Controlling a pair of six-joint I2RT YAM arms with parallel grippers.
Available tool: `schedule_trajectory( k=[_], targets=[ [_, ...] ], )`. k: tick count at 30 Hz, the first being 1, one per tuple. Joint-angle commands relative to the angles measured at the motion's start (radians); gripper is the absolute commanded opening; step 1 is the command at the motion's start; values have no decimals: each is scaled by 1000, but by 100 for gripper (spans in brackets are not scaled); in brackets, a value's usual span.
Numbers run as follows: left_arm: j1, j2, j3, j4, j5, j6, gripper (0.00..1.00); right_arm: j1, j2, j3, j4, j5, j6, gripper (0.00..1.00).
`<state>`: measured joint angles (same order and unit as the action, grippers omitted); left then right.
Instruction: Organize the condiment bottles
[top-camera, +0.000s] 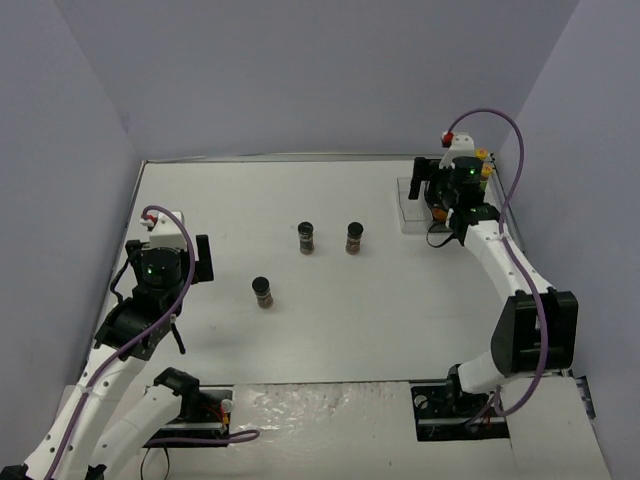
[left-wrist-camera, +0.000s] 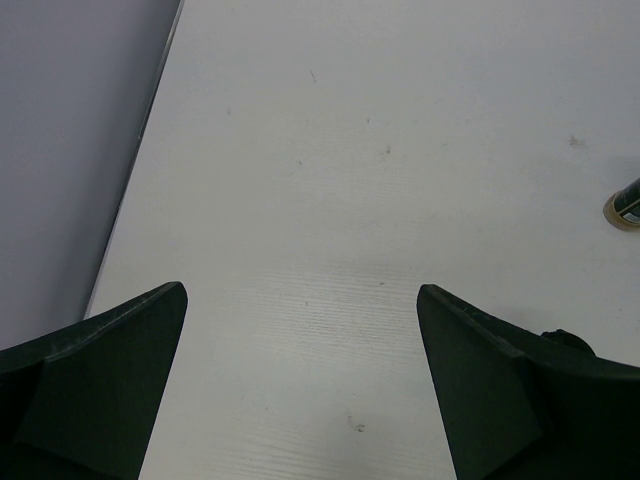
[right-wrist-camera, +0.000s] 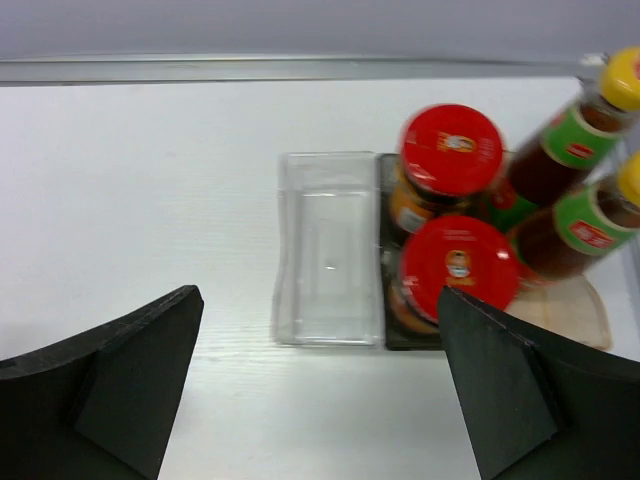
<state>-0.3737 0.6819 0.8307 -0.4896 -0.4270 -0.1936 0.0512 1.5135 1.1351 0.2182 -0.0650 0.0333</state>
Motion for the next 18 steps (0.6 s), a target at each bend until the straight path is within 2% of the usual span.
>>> schedule_trajectory(
  k=[1, 5, 11, 18],
  targets=[
    [4, 4, 28, 51, 6, 6, 97, 102, -117, -27, -23, -56, -3, 100],
    [5, 8, 31, 50, 6, 5, 97, 194, -115, -41, -10, -117, -9, 100],
    [4, 7, 30, 49, 6, 5, 97, 312, 13, -15, 3, -171, -20, 100],
    [4, 8, 28, 49, 10, 3, 97, 363, 154, 6, 38, -179, -24, 98]
  ],
)
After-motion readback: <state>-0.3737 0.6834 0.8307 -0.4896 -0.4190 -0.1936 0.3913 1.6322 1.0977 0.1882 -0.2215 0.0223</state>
